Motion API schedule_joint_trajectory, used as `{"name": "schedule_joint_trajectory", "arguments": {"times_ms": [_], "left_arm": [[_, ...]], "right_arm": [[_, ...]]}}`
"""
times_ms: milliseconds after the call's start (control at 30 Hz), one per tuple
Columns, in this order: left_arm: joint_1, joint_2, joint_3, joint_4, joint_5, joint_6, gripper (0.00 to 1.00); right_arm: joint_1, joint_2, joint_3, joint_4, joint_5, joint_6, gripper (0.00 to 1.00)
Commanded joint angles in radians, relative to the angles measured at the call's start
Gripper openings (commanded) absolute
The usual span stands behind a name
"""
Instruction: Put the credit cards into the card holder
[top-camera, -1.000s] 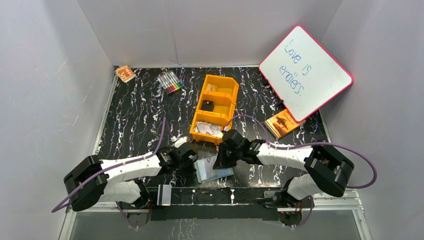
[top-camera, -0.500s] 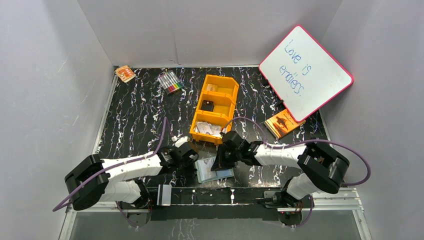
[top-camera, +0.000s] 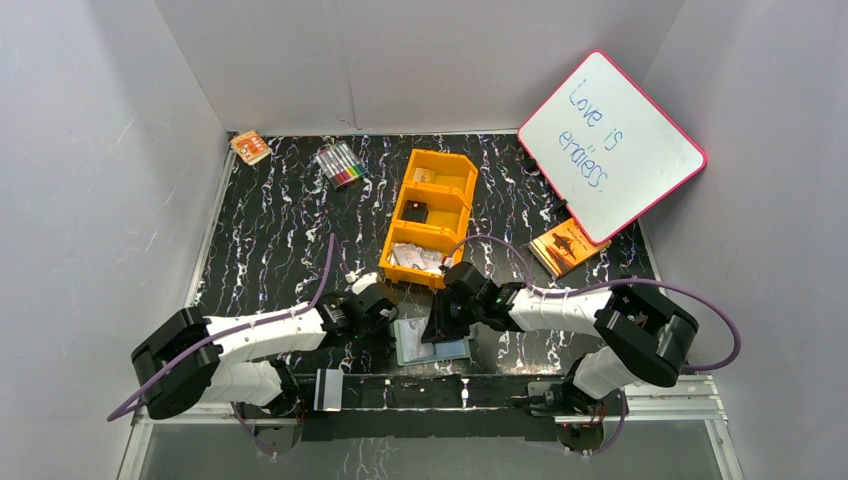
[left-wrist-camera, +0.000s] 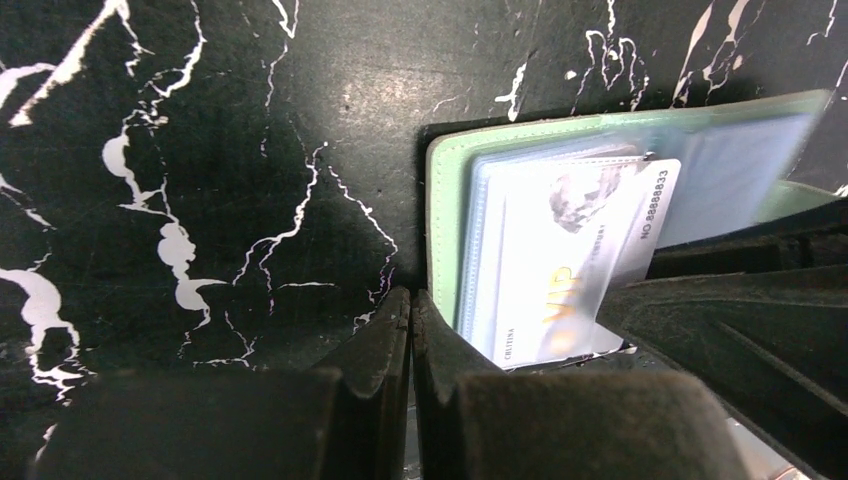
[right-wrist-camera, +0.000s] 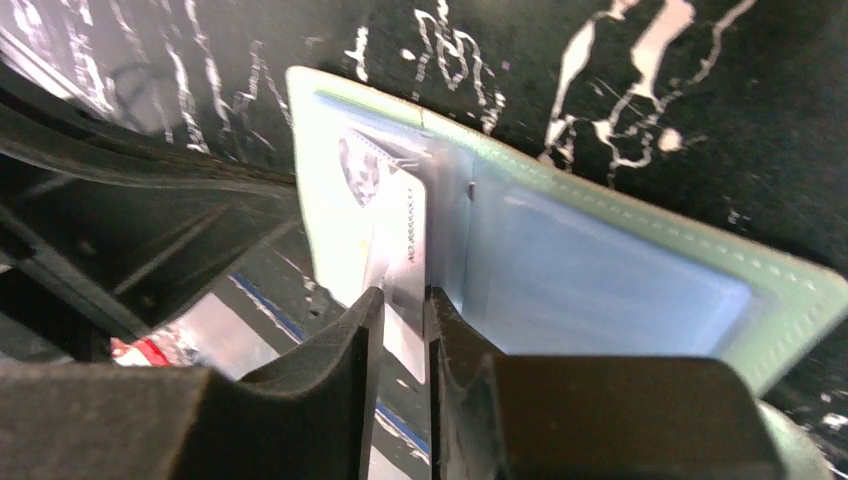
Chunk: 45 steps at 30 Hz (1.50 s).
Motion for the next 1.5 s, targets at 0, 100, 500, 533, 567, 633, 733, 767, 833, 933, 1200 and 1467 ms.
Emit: {"name": "schedule_joint_trajectory", "arguments": {"times_ms": [0, 100, 500, 533, 567, 633, 733, 767, 833, 933, 1200, 1467], "left_arm": [[-0.005, 0.012, -0.009, -0.001, 0.002, -0.007, 0.00], [-0.005, 0.011, -0.009, -0.001, 0.002, -0.011, 0.00], [-0.006, 0.007, -0.010, 0.024, 0.019, -0.020, 0.00], [-0.005, 0.008, -0.008, 0.027, 0.022, -0.019, 0.00], [-0.005, 0.010, -0.007, 0.030, 0.024, -0.019, 0.00], [-0.005, 0.013, -0.005, 0.035, 0.026, -0.017, 0.00], [-0.005, 0.015, -0.002, 0.037, 0.027, -0.013, 0.00], [-0.005, 0.014, -0.002, 0.037, 0.025, -0.011, 0.00], [-0.005, 0.010, -0.002, 0.036, 0.021, -0.011, 0.00], [-0.005, -0.006, 0.007, 0.000, -0.003, -0.011, 0.00], [-0.005, -0.158, 0.045, -0.194, -0.144, -0.038, 0.19], [-0.005, -0.295, 0.125, -0.436, -0.215, -0.096, 0.51]], "right_arm": [[0.006, -0.027, 0.002, -0.061, 0.006, 0.008, 0.36], [0.006, -0.040, 0.006, -0.065, 0.004, 0.021, 0.46], [0.019, -0.023, 0.053, -0.074, -0.023, 0.044, 0.51], [0.022, -0.019, 0.056, -0.072, -0.026, 0.045, 0.51], [0.024, -0.015, 0.059, -0.067, -0.031, 0.045, 0.50], [0.027, -0.009, 0.065, -0.059, -0.036, 0.044, 0.50], [0.029, -0.004, 0.069, -0.054, -0.052, 0.040, 0.50], [0.029, -0.004, 0.070, -0.054, -0.055, 0.036, 0.50], [0.030, -0.006, 0.070, -0.053, -0.056, 0.032, 0.50], [0.029, -0.031, 0.077, -0.089, -0.017, 0.026, 0.51], [0.029, -0.162, 0.153, -0.339, 0.135, -0.039, 0.68], [0.063, -0.223, 0.171, -0.284, 0.046, -0.182, 0.69]]}}
